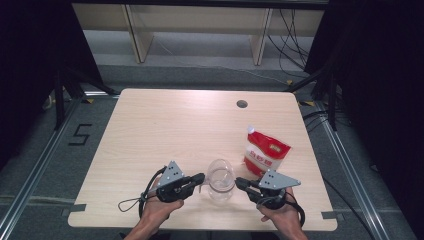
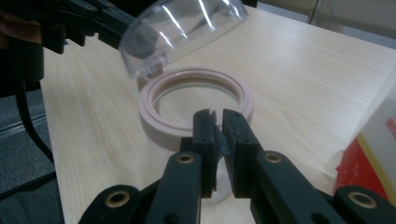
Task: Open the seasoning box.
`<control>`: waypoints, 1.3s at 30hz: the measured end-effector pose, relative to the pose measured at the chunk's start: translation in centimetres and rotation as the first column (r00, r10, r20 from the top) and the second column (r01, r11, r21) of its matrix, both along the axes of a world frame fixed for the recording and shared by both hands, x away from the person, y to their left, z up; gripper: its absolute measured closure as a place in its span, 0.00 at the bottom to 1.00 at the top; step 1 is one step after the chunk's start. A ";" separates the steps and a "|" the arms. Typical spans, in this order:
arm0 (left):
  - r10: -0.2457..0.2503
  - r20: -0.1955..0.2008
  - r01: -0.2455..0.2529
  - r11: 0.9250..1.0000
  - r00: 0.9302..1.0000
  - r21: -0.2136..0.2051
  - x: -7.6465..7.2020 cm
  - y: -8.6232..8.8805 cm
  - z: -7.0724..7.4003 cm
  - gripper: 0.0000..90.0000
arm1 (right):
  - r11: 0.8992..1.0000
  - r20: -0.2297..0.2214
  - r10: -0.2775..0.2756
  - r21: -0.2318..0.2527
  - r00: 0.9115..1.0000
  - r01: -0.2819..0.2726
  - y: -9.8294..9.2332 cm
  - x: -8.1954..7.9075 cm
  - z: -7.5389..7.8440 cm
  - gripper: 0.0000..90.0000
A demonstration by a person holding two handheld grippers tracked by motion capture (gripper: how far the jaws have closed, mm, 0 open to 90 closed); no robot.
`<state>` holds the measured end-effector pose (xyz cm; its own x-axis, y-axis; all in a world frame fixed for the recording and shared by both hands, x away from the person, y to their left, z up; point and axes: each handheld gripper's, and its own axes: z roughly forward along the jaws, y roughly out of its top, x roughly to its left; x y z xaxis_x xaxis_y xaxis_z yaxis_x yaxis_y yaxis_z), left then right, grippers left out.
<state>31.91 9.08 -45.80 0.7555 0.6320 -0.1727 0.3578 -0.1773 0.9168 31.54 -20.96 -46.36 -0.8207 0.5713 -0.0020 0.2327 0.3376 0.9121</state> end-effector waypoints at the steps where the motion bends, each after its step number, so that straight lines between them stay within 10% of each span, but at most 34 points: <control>1: 0.000 0.000 0.000 1.000 1.000 0.000 0.0 0.0 0.0 0.96 | 1.000 0.000 0.000 0.000 1.000 0.000 0.0 0.0 0.0 0.93; 22: 0.009 -0.006 -0.009 1.000 1.000 0.004 -0.1 0.0 0.1 0.91 | 0.999 0.026 0.027 0.018 0.999 -0.027 1.3 0.3 1.6 0.95; 26: 0.005 -0.035 -0.007 0.999 0.999 -0.053 -0.2 0.2 0.3 0.78 | 1.000 0.021 0.010 0.022 1.000 -0.011 1.5 0.1 1.8 0.95; 39: 0.058 -0.066 -0.057 0.998 0.996 0.023 -1.2 2.3 -1.0 0.41 | 0.999 0.058 0.043 0.020 0.997 -0.044 2.6 0.2 2.8 0.95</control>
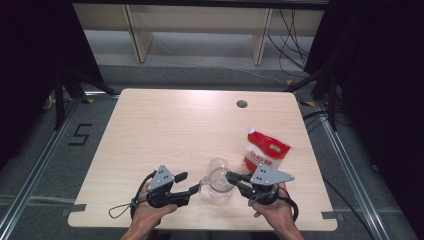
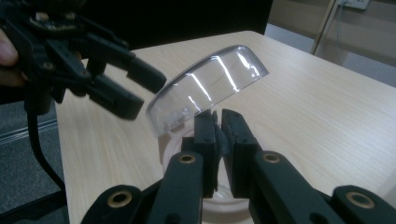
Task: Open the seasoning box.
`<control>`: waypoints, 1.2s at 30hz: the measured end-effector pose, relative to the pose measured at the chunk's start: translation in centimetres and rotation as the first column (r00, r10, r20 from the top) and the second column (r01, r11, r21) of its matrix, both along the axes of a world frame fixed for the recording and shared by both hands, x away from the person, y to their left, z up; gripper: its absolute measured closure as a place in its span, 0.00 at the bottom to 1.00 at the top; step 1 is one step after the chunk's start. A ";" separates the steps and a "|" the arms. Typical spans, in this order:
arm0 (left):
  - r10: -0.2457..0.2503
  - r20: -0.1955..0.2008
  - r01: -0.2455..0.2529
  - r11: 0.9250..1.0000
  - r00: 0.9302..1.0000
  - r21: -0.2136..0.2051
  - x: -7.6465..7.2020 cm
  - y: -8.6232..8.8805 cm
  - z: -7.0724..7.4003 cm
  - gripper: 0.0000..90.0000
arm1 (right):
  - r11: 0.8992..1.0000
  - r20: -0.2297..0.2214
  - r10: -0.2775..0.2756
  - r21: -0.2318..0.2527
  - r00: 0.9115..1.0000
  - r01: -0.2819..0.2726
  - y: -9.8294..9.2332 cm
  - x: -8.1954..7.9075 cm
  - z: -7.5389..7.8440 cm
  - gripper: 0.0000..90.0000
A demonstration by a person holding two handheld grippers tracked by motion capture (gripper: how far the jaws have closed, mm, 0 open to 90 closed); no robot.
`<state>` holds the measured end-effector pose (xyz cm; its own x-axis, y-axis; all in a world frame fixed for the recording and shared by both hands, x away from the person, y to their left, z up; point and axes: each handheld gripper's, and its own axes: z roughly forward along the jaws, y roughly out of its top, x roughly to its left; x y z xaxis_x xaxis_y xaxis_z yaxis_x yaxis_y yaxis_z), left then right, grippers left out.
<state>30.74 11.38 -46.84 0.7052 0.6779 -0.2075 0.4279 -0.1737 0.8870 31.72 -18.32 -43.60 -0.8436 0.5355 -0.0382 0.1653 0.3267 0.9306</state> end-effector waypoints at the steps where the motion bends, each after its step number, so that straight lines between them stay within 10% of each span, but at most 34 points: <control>1: 0.008 -0.012 -0.007 1.000 1.000 0.010 -0.2 0.0 -0.1 0.40 | 1.000 0.011 0.002 -0.009 1.000 -0.001 0.1 0.0 0.1 0.95; 27: 0.018 -0.029 -0.015 0.996 0.999 0.087 -1.9 2.1 -2.1 0.22 | 0.998 0.008 0.059 -0.012 0.998 -0.059 3.7 -0.2 0.0 0.93; 36: 0.013 -0.031 -0.011 0.999 0.999 0.052 -2.2 2.0 -2.7 0.17 | 0.998 0.017 0.058 0.002 0.998 -0.058 3.3 -0.3 0.0 0.83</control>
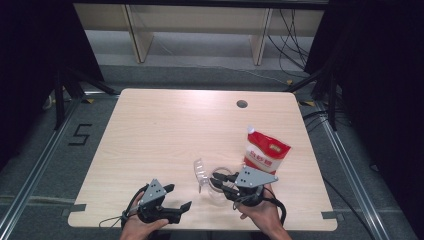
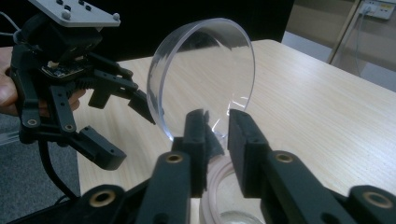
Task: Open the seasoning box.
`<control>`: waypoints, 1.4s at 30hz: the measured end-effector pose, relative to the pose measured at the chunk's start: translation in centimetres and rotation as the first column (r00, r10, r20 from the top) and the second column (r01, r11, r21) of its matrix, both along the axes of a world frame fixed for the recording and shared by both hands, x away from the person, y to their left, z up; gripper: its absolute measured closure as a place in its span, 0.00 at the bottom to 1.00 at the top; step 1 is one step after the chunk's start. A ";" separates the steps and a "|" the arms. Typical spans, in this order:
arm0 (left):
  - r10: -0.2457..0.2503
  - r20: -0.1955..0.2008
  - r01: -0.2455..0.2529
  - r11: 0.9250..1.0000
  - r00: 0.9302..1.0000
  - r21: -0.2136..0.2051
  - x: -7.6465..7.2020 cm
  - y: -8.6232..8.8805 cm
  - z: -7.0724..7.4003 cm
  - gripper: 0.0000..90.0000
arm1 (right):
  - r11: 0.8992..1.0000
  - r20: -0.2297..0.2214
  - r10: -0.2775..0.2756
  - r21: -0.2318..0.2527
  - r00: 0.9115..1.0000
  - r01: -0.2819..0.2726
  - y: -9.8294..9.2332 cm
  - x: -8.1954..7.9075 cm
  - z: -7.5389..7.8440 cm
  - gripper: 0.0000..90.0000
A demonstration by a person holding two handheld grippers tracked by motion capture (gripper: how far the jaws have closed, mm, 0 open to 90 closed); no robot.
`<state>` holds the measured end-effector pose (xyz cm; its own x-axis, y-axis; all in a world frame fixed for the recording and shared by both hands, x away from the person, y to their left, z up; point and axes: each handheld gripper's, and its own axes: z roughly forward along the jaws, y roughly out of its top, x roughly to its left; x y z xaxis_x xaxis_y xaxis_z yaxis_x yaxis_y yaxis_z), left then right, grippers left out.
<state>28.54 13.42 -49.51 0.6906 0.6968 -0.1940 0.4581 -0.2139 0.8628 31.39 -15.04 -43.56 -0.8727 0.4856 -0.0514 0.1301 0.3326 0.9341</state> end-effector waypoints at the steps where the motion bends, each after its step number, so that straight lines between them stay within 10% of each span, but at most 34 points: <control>1: 0.005 0.003 -0.005 1.000 1.000 -0.001 0.0 0.0 0.0 0.17 | 1.000 -0.002 -0.004 -0.003 1.000 0.004 -0.2 0.0 0.0 0.80; 19: 0.001 0.008 -0.001 1.000 1.000 0.008 -0.3 0.1 -0.3 0.17 | 0.984 0.003 -0.175 0.037 0.985 0.174 -6.8 -2.3 -1.2 0.48; 27: 0.007 -0.008 -0.006 1.000 1.000 0.029 -0.5 0.2 -0.4 0.17 | 0.954 -0.048 -0.287 0.073 0.957 0.290 -10.2 -3.0 -1.8 0.43; 36: 0.011 -0.009 -0.011 1.000 1.000 0.026 -0.4 0.0 -0.6 0.17 | 0.903 -0.058 -0.420 0.073 0.906 0.423 -13.4 -2.8 -2.9 0.36; 42: 0.029 -0.008 -0.029 0.999 1.000 0.026 -0.2 0.1 -0.6 0.17 | 0.888 -0.061 -0.450 0.075 0.891 0.454 -14.7 -2.0 -3.0 0.34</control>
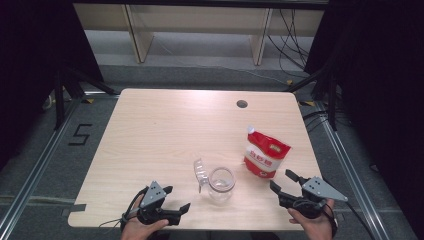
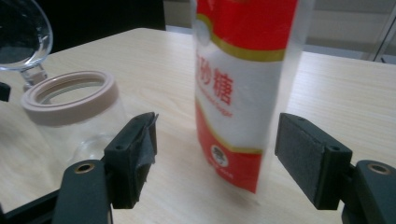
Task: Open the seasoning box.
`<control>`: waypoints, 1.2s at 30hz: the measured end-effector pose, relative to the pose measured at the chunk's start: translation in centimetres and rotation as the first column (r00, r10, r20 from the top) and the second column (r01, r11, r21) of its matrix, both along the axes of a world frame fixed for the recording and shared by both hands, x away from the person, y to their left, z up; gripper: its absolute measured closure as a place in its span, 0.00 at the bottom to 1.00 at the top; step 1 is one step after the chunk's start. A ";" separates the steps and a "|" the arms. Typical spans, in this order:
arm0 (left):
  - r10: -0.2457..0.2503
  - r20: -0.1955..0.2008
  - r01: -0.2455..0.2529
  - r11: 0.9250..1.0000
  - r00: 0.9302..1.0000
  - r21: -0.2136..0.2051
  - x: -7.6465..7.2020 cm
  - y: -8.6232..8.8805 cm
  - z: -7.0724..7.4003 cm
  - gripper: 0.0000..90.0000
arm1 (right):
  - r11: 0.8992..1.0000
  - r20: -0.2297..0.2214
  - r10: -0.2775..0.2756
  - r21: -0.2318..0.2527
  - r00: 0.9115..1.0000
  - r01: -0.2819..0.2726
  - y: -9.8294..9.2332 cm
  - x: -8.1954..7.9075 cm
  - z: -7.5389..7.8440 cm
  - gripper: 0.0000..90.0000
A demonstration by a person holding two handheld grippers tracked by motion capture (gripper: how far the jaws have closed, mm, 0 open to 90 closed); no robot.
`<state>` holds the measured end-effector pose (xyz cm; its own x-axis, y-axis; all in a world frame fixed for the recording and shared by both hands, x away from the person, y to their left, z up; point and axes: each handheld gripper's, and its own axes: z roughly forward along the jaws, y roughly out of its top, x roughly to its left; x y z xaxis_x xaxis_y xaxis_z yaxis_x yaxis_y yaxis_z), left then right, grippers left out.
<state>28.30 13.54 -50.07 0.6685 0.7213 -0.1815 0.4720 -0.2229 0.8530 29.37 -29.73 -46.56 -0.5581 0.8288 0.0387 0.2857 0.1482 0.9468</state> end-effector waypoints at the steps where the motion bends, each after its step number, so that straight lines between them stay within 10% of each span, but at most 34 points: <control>1: 0.000 0.000 0.000 1.000 1.000 -0.001 0.0 0.0 0.0 0.17 | 1.000 0.007 -0.010 0.011 1.000 0.010 -0.1 0.1 -0.1 0.33; 36: 0.011 0.001 -0.011 1.000 1.000 -0.005 0.0 -0.1 -0.1 0.17 | 0.999 -0.007 0.032 0.003 0.999 -0.032 -0.1 4.9 -2.1 0.17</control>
<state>28.35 13.44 -50.14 0.6604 0.7279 -0.1844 0.4739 -0.2134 0.8543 34.25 -29.86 -48.69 -0.5841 0.8104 0.0451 0.2874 0.1546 0.9453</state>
